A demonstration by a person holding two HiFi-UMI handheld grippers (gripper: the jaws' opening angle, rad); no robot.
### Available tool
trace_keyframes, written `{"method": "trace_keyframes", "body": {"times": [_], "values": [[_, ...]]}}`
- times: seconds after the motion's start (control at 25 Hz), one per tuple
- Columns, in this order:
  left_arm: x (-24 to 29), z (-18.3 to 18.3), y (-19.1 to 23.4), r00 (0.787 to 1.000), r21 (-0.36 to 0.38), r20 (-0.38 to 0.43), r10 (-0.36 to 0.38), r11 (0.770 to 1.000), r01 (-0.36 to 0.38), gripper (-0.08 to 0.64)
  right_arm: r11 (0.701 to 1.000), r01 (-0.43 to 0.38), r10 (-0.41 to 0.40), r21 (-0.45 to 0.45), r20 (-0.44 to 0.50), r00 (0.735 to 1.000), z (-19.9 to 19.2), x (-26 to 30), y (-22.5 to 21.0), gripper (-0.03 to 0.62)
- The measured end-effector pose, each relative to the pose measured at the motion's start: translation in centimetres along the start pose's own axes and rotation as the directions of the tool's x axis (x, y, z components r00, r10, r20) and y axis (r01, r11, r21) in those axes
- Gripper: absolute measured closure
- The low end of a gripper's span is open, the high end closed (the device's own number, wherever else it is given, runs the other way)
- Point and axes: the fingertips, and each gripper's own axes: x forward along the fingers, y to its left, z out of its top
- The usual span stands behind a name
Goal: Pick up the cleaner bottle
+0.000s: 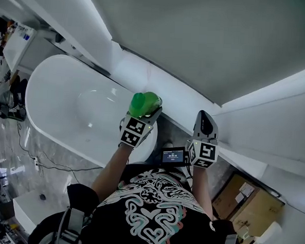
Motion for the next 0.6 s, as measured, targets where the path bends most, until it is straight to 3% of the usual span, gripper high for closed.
{"method": "trace_keyframes", "body": {"times": [0.2, 0.6], "values": [[-0.8, 1.5, -0.2, 1.000, 0.010, 0.017, 0.011, 1.000, -0.011, 0.348, 0.999, -0.009, 0.007, 0.050, 0.034, 0.999, 1.5, -0.7, -0.1, 0.566], [-1.7, 1.4, -0.2, 1.000, -0.001, 0.006, 0.015, 1.000, -0.015, 0.348, 1.000, -0.022, 0.022, -0.016, 0.028, 0.999, 2.2, -0.5, 1.6, 0.566]]}}
